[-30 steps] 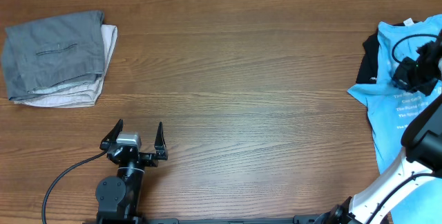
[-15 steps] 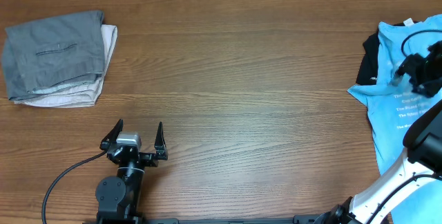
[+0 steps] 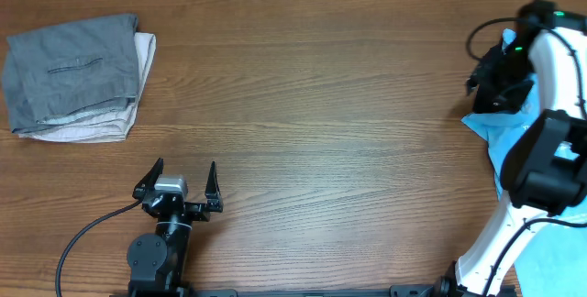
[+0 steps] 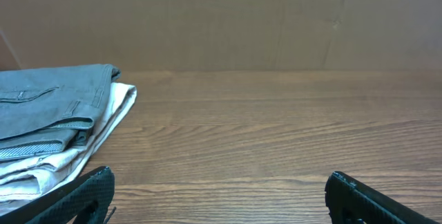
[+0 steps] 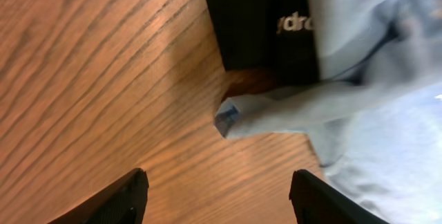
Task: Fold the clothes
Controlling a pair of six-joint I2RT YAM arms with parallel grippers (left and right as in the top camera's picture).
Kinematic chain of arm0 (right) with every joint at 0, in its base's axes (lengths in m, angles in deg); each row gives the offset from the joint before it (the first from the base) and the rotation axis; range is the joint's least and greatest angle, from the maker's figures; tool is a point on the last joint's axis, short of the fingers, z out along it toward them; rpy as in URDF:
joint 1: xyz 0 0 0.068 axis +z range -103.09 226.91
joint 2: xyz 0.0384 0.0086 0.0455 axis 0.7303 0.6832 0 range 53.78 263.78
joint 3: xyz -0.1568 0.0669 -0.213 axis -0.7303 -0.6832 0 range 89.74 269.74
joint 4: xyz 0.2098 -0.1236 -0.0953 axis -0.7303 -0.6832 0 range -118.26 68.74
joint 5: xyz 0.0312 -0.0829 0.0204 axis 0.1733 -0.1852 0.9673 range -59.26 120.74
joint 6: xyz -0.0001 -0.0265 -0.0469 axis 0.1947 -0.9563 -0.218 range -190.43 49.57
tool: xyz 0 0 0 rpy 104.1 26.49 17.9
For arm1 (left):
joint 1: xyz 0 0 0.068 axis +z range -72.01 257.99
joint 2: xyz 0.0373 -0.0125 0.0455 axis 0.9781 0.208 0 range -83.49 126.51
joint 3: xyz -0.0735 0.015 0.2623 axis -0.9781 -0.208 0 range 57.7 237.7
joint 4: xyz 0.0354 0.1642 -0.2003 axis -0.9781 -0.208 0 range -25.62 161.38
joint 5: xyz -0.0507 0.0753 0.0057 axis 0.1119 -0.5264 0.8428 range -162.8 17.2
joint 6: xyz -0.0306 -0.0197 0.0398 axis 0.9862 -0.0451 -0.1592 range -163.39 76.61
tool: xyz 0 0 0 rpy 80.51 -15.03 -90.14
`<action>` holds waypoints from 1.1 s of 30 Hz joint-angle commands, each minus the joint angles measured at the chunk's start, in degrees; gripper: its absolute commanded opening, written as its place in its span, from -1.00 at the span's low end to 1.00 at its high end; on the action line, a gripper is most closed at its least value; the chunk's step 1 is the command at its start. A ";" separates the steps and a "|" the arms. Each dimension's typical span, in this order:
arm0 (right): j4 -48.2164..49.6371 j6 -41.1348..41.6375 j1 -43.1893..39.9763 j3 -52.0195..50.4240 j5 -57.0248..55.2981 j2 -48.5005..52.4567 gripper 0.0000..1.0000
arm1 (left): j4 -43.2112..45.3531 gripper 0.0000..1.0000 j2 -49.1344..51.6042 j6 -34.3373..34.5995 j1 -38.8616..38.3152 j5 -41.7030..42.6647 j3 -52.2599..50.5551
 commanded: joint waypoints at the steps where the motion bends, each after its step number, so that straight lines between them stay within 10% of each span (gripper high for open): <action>1: 2.49 8.07 0.74 -3.58 -5.49 -1.01 0.40 | 0.02 1.00 -0.61 -1.11 0.31 0.66 -0.20; 16: 18.97 13.00 0.85 -15.32 -5.95 -0.98 0.34 | 0.02 1.00 -0.61 -1.11 0.31 0.66 -0.20; 33: 9.35 12.37 0.50 -10.10 -6.32 -1.22 0.52 | 0.02 1.00 -0.61 -1.11 0.31 0.66 -0.20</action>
